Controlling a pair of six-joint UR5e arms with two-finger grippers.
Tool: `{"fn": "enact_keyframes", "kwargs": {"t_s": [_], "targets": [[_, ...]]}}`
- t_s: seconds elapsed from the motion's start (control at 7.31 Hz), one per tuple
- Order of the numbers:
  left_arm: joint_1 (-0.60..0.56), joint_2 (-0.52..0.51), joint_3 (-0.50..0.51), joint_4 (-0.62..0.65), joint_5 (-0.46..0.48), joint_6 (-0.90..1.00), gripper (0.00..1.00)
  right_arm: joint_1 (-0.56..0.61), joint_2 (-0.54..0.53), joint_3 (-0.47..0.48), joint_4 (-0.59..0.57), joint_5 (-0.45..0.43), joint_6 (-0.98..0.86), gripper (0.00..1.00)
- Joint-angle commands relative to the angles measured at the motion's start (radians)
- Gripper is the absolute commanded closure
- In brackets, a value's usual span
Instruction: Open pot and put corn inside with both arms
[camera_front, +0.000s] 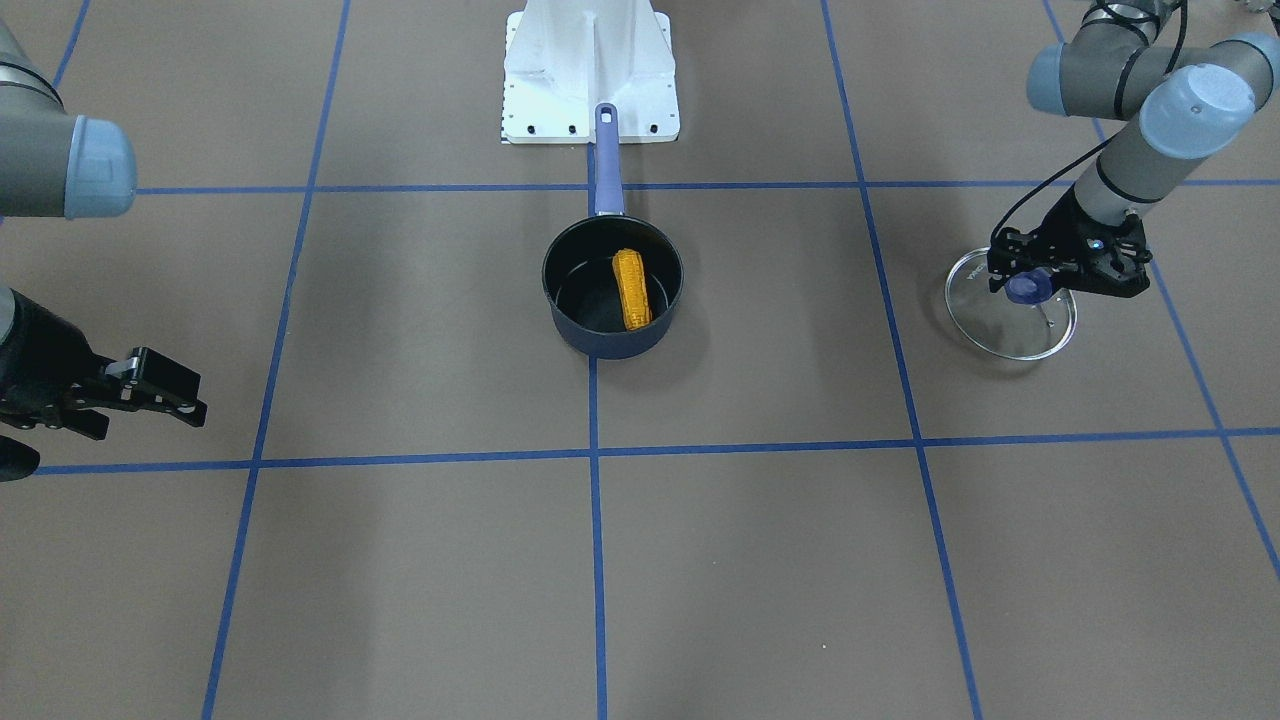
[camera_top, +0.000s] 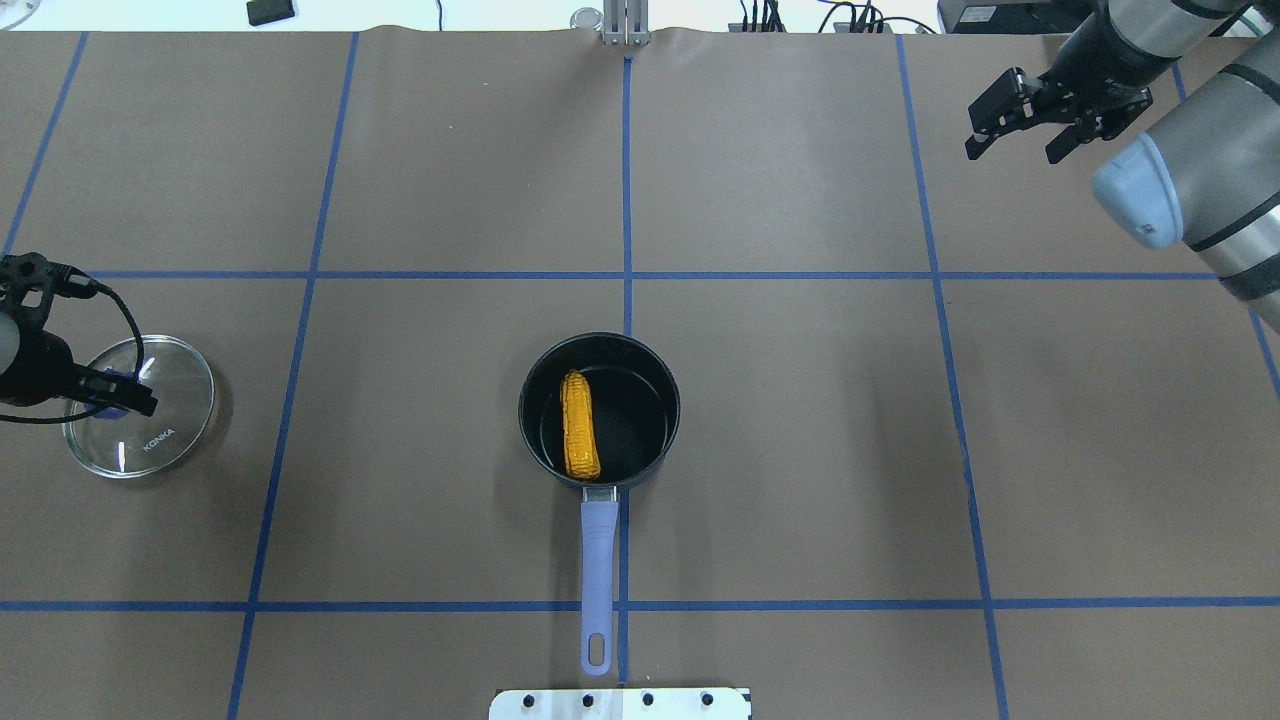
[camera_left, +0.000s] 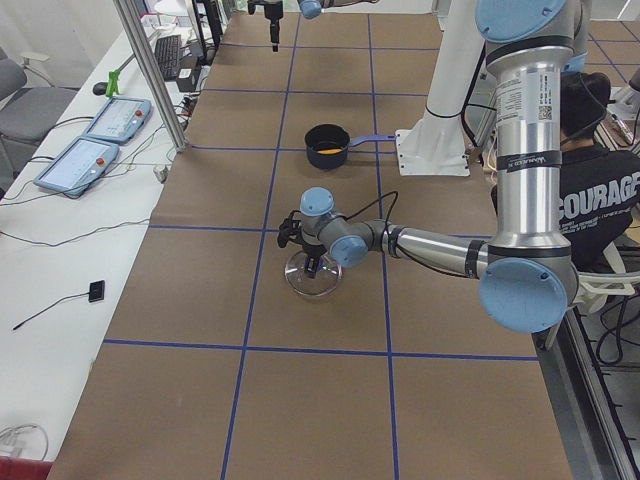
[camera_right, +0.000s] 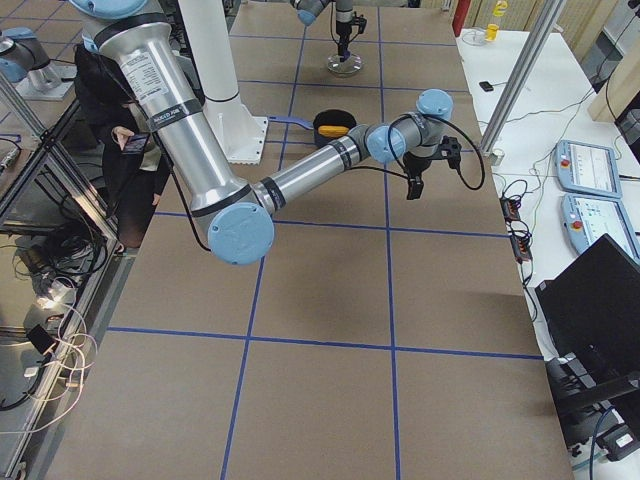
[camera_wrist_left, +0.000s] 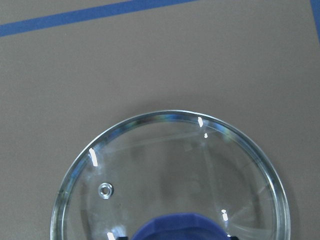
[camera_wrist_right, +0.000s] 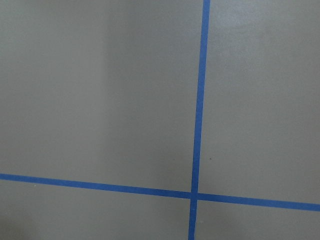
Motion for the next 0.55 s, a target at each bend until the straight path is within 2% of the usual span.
{"fn": "enact_keyframes", "kwargs": {"t_s": [0.0,0.41], "targets": [[-0.001,0.005,0.016,-0.008,0.007,0.008,0.58,0.001,-0.001,-0.002,0.001,-0.001,-0.002,0.0],[0.0,0.004,0.028,-0.008,0.01,0.01,0.57,0.001,-0.001,-0.005,0.003,-0.003,-0.003,0.0]]}}
